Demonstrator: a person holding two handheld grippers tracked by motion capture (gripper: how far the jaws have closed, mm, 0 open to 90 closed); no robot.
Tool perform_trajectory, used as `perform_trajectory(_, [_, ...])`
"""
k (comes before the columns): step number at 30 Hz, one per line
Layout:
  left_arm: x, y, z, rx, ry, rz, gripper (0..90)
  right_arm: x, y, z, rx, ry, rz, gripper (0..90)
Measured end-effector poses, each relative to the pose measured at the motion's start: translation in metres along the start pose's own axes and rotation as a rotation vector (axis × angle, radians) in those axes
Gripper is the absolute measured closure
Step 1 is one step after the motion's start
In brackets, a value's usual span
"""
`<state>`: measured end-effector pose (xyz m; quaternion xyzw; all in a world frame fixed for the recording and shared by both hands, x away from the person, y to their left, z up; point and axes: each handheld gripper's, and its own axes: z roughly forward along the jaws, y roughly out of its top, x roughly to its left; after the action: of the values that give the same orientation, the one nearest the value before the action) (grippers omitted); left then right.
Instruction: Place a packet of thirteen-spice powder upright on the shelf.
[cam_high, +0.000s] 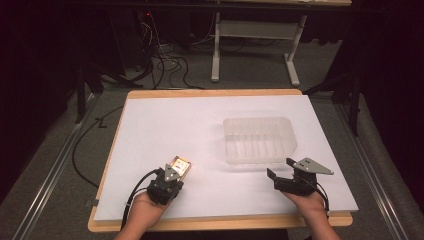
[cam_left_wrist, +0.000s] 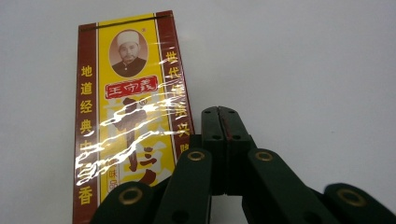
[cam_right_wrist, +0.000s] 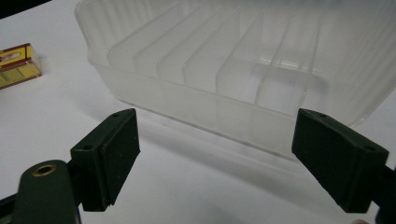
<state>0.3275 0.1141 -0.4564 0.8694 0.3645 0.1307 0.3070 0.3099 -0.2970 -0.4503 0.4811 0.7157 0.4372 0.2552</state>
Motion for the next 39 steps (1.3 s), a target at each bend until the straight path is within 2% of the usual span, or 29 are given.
perform_trajectory(7, [0.004, 0.002, -0.008, -0.049, -0.001, -0.031, 90.0, 0.001, 0.0, 0.0, 0.001, 0.001, -0.002, 15.5])
perform_trajectory(10, [0.004, 0.004, -0.013, -0.067, 0.031, -0.026, 90.0, 0.001, 0.0, -0.001, 0.002, 0.002, 0.0, 15.5])
perform_trajectory(14, [0.004, 0.005, -0.016, -0.074, 0.041, -0.027, 85.2, -0.001, 0.0, -0.001, 0.005, -0.003, 0.002, 15.4])
perform_trajectory(15, [0.005, 0.006, -0.016, -0.072, 0.047, -0.025, 83.4, -0.001, 0.0, -0.001, 0.006, -0.01, -0.01, 15.5])
perform_trajectory(18, [0.006, 0.007, -0.017, -0.073, 0.047, -0.031, 75.7, -0.001, 0.001, -0.004, 0.006, -0.012, -0.021, 15.4])
perform_trajectory(21, [0.006, 0.008, -0.019, -0.076, 0.046, -0.04, 67.2, -0.005, 0.006, -0.01, -0.017, -0.016, -0.013, 15.4])
perform_trajectory(22, [0.006, 0.009, -0.019, -0.074, 0.047, -0.038, 64.9, -0.007, 0.006, -0.012, -0.019, -0.026, -0.012, 15.2])
perform_trajectory(26, [0.004, 0.016, -0.016, -0.037, 0.062, -0.033, 51.5, -0.016, 0.0, -0.015, -0.033, -0.046, 0.04, 15.3])
perform_trajectory(29, [0.005, 0.021, -0.014, -0.008, 0.08, -0.037, 41.3, -0.017, -0.006, -0.016, -0.017, -0.037, 0.031, 15.5])
perform_trajectory(32, [0.007, 0.024, -0.01, 0.023, 0.066, -0.043, 36.0, -0.018, -0.007, -0.015, -0.016, -0.031, 0.046, 15.6])
perform_trajectory(34, [0.009, 0.026, -0.008, 0.04, 0.075, -0.039, 33.1, -0.018, -0.006, -0.014, -0.021, -0.023, 0.057, 15.6])
perform_trajectory(39, [0.011, 0.03, -0.006, 0.079, 0.078, -0.035, 26.6, -0.014, -0.005, -0.013, -0.016, -0.015, 0.041, 15.6])
